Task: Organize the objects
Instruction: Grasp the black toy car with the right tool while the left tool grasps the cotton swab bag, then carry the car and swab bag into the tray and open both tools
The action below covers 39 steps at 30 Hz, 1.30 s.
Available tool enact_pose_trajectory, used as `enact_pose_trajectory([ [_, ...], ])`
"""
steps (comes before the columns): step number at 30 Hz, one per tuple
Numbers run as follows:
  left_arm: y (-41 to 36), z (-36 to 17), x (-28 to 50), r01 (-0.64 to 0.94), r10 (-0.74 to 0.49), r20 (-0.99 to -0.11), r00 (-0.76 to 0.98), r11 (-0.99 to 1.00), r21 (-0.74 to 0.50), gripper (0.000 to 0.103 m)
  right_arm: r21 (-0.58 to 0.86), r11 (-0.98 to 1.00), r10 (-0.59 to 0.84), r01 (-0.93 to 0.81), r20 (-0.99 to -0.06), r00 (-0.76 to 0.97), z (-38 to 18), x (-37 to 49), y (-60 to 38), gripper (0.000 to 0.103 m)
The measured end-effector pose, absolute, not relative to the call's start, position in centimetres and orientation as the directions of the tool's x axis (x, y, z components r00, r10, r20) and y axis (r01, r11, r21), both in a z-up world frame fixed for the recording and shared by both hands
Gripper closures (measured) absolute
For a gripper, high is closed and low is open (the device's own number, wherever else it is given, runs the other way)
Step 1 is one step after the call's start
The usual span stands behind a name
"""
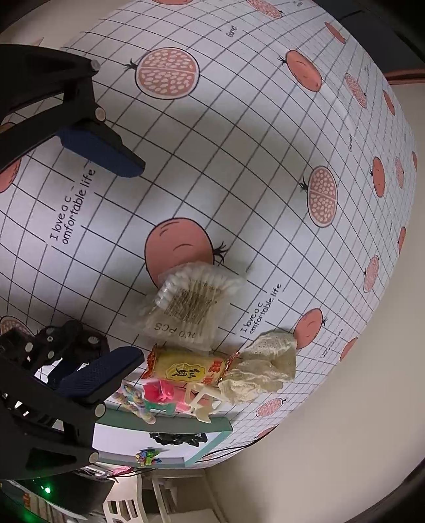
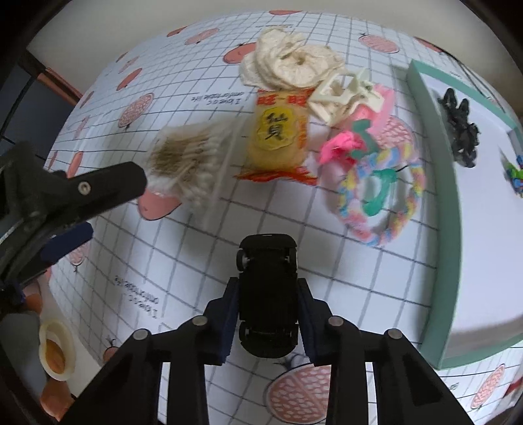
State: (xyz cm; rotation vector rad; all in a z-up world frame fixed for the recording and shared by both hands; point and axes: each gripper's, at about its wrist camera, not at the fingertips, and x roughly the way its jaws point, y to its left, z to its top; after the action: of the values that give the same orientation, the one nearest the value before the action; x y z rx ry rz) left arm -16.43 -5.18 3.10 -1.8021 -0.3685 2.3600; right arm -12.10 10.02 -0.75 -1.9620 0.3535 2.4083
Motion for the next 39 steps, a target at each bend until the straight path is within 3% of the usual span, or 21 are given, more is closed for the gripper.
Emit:
enact_pose_trajectory([
  [9,-3.4,2.7,-17.3,-0.016,0.268,-0.914,-0.304,-0.961,-0.277,0.000,0.184,-0.966,-0.133,-0.181,-0.956,-0.260,1.0,-10.8,14.0,0.068],
  [18,-1.2,1.1,-18.4,-0.099,0.181,-0.916,-0.358,-0.983,-0.155,0.000,0.204,-0.958,-0.136,-0.200,-0.941,-0.311,2.2,-10.6,15.1,0.068],
  [25,-0.3,0.3,-18.9,-0.127,0.167,-0.908,-0.384,-0.984,-0.127,0.001,0.217,-0.952,-0.141,-0.216,-0.937,-0.318,2.0,-10.8,15.7,0.068],
  [31,0.0,-0.4,-19.0,-0.141,0.169,-0.912,-0.374,-0.982,-0.124,0.014,0.226,-0.949,-0.149,-0.218,-0.935,-0.322,1.8,-11.3,15.6,0.068],
  [34,0.1,-0.1,-18.8,-0.152,0.176,-0.908,-0.380,-0.980,-0.127,0.042,0.228,-0.949,-0.150,-0.219,-0.934,-0.324,1.8,-11.4,15.7,0.068],
  [39,-0.3,0.1,-18.6,-0.149,0.191,-0.906,-0.379,-0.978,-0.144,0.049,0.229,-0.949,-0.148,-0.218,-0.932,-0.332,2.0,-11.3,15.8,0.068],
])
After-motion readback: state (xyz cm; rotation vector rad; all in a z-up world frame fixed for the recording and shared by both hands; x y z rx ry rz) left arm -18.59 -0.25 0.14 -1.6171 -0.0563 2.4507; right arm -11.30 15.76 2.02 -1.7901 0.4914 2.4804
